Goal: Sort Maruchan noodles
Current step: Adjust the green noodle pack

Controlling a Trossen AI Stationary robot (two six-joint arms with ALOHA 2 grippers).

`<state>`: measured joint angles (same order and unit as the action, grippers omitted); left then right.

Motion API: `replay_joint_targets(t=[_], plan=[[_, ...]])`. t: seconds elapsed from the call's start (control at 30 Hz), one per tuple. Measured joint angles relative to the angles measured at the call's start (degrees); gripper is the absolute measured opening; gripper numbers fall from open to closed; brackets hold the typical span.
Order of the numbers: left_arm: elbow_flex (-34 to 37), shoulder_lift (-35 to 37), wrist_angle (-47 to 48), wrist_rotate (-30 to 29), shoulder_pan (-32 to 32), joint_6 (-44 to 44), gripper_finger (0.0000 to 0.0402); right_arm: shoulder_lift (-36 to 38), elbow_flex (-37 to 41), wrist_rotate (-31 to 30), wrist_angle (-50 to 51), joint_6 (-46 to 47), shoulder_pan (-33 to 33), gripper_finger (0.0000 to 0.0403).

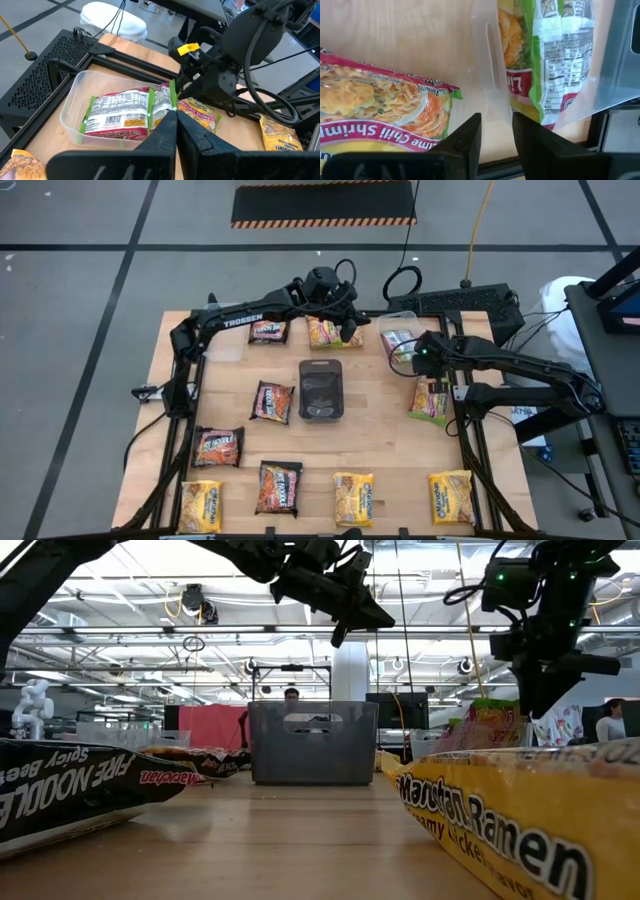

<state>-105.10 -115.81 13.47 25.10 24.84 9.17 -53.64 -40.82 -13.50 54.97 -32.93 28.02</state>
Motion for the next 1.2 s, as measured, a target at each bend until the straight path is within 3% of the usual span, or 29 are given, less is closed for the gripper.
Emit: replay_joint_targets(t=[0.2, 0.8, 1.2], plan=[[0.0, 0.0, 0.02, -0.02, 0.0, 0.09, 0.0006, -0.67, 0.0, 0.04, -3.14, -4.27, 0.09, 0.0105], [0.0, 0.0, 0.02, -0.02, 0.0, 0.28, 0.0006, -4.85, 0.0, 1.63, -3.96, -5.12, 0.27, 0.0105], [0.0, 0.0, 0.04, -0.02, 0.0, 0.26, 0.0006, -5.78, -0.04, 3.51, -7.2, -7.26, 4.36, 0.0105]])
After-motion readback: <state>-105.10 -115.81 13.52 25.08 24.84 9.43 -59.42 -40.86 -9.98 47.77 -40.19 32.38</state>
